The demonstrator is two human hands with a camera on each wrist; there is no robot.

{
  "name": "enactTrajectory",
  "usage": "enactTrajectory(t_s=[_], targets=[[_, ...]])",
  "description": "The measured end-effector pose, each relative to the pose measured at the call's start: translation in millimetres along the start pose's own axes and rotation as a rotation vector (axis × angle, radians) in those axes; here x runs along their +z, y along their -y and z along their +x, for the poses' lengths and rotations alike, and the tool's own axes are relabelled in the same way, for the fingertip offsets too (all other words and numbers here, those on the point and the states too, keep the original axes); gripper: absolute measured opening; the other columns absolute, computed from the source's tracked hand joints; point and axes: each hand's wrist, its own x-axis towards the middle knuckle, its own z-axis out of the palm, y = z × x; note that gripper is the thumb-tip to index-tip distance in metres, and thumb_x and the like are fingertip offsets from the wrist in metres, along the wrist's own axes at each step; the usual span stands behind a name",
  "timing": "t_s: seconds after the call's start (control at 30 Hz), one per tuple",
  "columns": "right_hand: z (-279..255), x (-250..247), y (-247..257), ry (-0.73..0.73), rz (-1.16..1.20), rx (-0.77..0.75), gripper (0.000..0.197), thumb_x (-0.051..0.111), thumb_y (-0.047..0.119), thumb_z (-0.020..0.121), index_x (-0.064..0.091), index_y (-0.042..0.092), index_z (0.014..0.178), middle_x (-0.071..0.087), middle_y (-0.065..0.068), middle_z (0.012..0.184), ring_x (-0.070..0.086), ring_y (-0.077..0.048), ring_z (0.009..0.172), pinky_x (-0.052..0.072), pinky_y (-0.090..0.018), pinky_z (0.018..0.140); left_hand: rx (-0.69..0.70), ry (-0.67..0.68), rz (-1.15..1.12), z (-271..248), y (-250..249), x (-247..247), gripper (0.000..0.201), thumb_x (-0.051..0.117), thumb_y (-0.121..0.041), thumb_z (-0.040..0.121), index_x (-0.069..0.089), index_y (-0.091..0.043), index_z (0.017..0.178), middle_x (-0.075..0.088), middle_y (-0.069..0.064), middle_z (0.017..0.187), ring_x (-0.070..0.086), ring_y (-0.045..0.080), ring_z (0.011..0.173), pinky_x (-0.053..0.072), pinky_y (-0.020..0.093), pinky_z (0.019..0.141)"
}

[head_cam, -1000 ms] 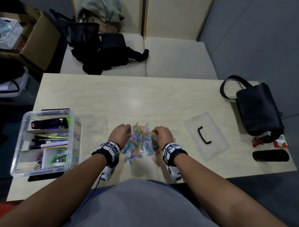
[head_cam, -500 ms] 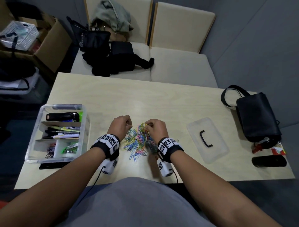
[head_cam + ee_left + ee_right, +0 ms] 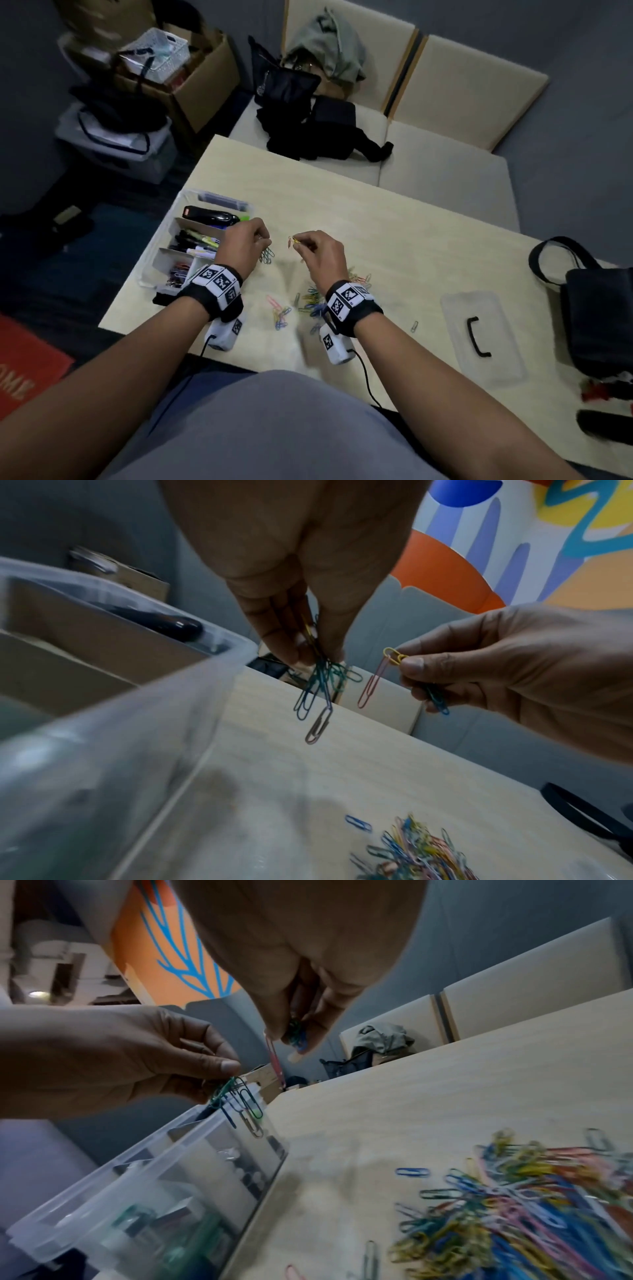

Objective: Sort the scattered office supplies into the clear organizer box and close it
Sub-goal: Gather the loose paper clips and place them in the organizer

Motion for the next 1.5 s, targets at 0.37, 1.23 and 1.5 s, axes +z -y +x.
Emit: enactTrajectory(t_s=[0.37,1.23,1.5], targets=[[8,62,60,0.121,0.086,-0.170,0.014,0.070,0.011,0.089,0.074,0.010,0.102,0.072,-0.003,0.097,0.066,-0.013,0.087,0.054,-0.026,0.083,-0.220,-0.261,-0.038,-30,65,-83,0.006,0.073,-0.015,0.083,0.067,-0.015,0.082,0.066,0.002,0.079,0.061,0.017,0.074,0.042,0.023,0.067],[6,126,105,0.260,0.091,-0.194,0.016,0.068,0.010,0.090,0.073,0.009,0.105,0.069,-0.002,0.099,0.065,-0.013,0.088,0.054,-0.026,0.082,-0.230,0.065,0.356,-44,123,-80,0.022,0.056,-0.013,0.089,0.071,-0.028,0.096,0.069,0.009,0.087,0.063,0.032,0.078,0.052,0.035,0.066],[11,143,115,0.319,0.022,-0.199,0.017,0.069,0.015,0.090,0.073,0.012,0.107,0.069,0.000,0.104,0.064,-0.011,0.092,0.053,-0.028,0.086,-0.266,-0.212,0.282,-29,130,-106,0.017,0.059,-0.016,0.092,0.068,-0.017,0.106,0.065,0.011,0.101,0.063,0.033,0.087,0.050,0.041,0.073]])
